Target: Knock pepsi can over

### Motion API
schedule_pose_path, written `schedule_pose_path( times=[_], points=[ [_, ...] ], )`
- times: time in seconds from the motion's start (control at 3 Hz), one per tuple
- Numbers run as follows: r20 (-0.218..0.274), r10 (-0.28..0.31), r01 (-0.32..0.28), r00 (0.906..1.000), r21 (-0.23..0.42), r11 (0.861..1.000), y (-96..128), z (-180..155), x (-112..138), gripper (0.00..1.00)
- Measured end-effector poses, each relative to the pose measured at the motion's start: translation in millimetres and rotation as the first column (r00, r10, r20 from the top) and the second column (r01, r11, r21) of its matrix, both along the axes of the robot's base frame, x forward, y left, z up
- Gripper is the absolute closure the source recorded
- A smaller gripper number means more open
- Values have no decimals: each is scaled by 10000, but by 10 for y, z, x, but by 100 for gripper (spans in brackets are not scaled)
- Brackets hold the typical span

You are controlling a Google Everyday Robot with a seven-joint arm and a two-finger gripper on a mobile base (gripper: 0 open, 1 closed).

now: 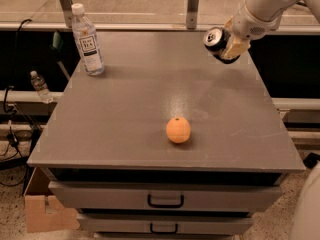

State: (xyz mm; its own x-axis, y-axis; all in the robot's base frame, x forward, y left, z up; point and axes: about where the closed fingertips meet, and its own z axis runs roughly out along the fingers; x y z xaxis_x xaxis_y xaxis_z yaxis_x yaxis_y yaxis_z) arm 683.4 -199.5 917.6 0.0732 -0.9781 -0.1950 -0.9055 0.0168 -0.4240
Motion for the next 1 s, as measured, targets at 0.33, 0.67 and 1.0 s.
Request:
schedule_pose_path(
  times=[0.33, 0.67, 1.0],
  points=[
    [15, 327, -326, 9995, -542, 9980, 40, -82, -52, 62],
    [-27, 550, -550, 9985, -880, 9946, 75, -147, -92, 38],
    [-107, 692, -700, 9975, -1015, 9924, 105, -207, -128, 15]
  ],
)
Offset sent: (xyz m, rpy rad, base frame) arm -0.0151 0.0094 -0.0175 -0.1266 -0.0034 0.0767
